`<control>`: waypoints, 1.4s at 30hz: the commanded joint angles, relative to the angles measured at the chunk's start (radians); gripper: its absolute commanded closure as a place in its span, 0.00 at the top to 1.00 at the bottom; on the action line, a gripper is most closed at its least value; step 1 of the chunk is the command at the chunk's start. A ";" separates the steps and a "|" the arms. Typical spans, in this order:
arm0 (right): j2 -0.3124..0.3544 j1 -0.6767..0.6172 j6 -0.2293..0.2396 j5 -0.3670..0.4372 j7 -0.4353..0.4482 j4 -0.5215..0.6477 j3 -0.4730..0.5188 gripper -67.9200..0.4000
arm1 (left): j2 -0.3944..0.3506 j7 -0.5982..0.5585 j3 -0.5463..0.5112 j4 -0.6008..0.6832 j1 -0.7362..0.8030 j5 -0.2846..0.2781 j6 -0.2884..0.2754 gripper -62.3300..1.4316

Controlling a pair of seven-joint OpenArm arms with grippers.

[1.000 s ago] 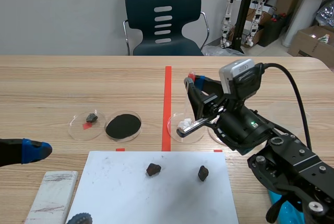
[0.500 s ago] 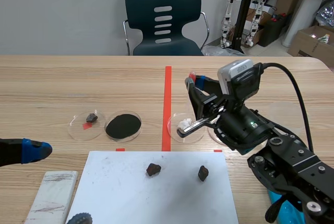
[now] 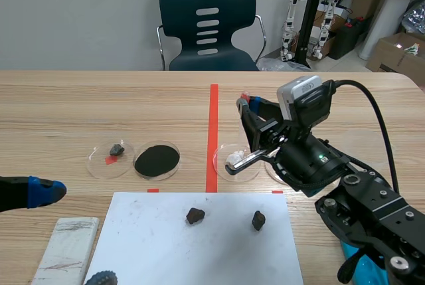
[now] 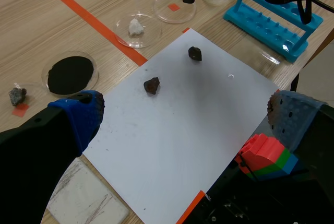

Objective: Squeeze the dropper onto the mineral

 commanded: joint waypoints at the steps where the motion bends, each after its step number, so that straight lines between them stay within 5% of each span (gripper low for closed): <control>1: 0.002 0.023 0.000 0.006 0.012 0.016 0.001 0.02 | 0.003 -0.014 -0.002 0.007 0.002 -0.010 0.001 1.00; 42: 0.002 0.023 0.011 0.019 0.004 0.016 0.001 0.02 | 0.003 -0.014 -0.002 0.007 0.002 -0.010 0.001 1.00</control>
